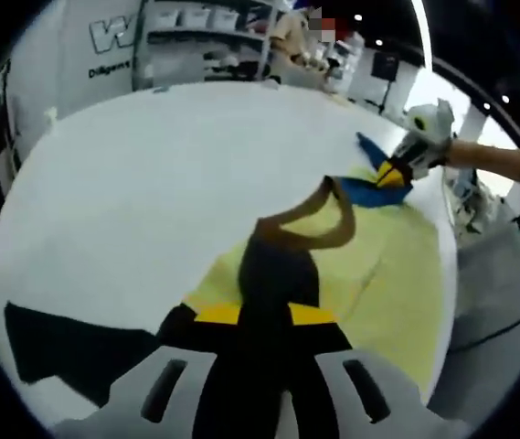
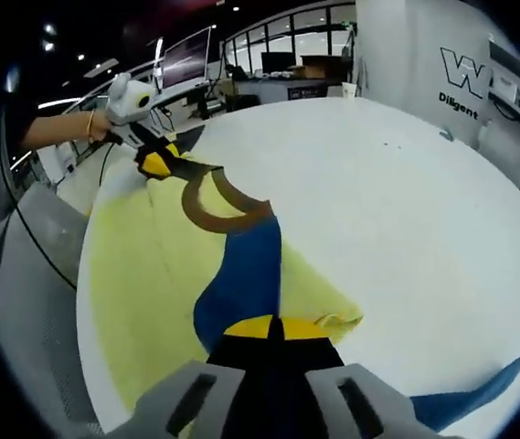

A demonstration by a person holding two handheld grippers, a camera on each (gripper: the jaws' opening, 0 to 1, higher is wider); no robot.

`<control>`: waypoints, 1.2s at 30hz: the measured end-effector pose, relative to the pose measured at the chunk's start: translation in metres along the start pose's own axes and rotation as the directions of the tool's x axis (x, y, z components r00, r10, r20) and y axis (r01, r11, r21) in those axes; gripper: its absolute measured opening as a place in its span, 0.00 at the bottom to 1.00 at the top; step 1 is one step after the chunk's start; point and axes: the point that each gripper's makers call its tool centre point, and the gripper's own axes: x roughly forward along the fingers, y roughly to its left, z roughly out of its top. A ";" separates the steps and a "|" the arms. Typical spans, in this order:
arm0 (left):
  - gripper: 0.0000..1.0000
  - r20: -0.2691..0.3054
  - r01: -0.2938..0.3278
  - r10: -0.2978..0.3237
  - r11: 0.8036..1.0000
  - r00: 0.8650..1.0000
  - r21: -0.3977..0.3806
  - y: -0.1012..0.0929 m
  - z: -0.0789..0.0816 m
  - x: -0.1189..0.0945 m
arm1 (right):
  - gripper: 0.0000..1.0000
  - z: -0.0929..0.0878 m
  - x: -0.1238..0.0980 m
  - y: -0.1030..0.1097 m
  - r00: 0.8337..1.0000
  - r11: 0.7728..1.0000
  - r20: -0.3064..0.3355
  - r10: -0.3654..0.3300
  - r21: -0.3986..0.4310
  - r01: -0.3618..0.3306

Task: Fold the garment on the visible template until the final outline fits inside the template.

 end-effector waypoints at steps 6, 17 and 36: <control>0.00 0.036 -0.023 0.023 1.000 0.999 -0.005 0.000 0.010 -0.008 | 0.00 0.014 -0.015 -0.008 0.996 0.997 0.050 -0.076 0.012 0.076; 0.00 0.068 -0.097 0.083 0.968 0.994 0.233 0.013 0.066 -0.027 | 0.00 0.062 -0.050 -0.032 0.973 0.982 0.140 -0.185 -0.018 0.189; 0.00 0.130 -0.235 0.198 0.877 0.971 0.419 0.094 0.173 0.033 | 0.00 0.125 -0.037 -0.131 0.923 0.938 0.188 -0.335 -0.028 0.346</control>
